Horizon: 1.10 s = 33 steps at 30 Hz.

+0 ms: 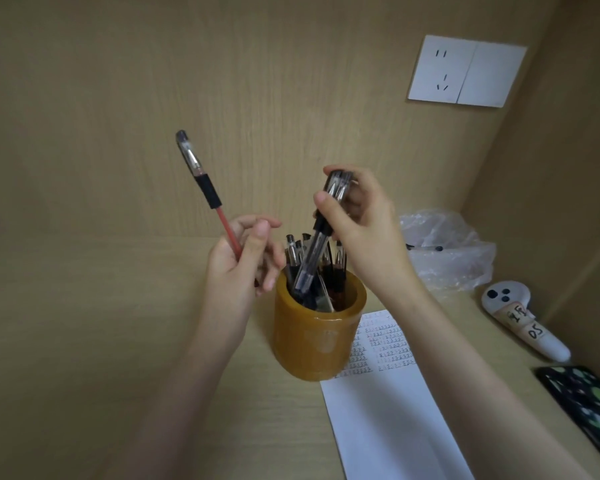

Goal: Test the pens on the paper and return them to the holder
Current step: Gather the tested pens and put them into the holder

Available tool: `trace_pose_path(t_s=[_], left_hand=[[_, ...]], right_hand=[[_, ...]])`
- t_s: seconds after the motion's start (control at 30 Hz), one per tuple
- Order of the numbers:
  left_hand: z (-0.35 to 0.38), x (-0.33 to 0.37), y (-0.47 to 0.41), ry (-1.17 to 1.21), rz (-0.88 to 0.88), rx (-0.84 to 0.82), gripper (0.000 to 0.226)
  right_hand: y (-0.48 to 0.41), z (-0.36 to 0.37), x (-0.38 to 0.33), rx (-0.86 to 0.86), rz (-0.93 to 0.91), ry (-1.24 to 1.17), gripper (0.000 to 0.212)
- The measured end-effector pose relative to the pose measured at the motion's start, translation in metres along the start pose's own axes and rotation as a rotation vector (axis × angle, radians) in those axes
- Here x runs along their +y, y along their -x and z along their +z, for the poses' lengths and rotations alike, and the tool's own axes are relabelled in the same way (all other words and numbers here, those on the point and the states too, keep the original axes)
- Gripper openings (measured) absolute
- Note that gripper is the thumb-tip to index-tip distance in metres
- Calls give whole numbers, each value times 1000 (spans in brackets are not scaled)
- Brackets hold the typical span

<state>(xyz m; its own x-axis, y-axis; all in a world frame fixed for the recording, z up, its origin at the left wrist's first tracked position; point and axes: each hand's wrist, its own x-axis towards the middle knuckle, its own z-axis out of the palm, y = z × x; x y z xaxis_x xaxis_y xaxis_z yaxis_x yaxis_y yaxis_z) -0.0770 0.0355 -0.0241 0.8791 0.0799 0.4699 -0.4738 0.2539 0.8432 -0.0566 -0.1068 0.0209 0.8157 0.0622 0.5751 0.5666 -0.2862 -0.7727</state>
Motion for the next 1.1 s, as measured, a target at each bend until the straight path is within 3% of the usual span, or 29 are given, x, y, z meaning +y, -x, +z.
trace_pose_path(t_s=[0.13,0.23,0.3,0.47,0.6,0.7,0.93,1.03,1.1], left_hand=[[4,-4,2,3,-69,-83,24],[4,-4,1,-15,-77,-87,27],[4,-4,1,-44,-70,-92,28],[7,-1,4,-52,-60,-170,25],[10,-2,6,-106,-64,-244,27],[12,-1,9,-124,-83,-291,27],[4,0,8,-113,-28,-82,30],[5,3,10,-159,58,47,33],[6,5,10,-195,132,111,17]], right_hand=[[6,1,6,-91,-66,87,30],[8,1,10,-168,-89,268,22],[11,1,13,-188,-85,365,28],[5,-4,-6,-80,-1,58,30],[-4,2,-28,-186,42,-95,36],[-8,10,-34,-175,27,-113,34],[-4,-18,-22,117,34,-292,43],[-4,-37,-11,217,42,-224,43],[-1,-41,-3,222,34,-115,41]])
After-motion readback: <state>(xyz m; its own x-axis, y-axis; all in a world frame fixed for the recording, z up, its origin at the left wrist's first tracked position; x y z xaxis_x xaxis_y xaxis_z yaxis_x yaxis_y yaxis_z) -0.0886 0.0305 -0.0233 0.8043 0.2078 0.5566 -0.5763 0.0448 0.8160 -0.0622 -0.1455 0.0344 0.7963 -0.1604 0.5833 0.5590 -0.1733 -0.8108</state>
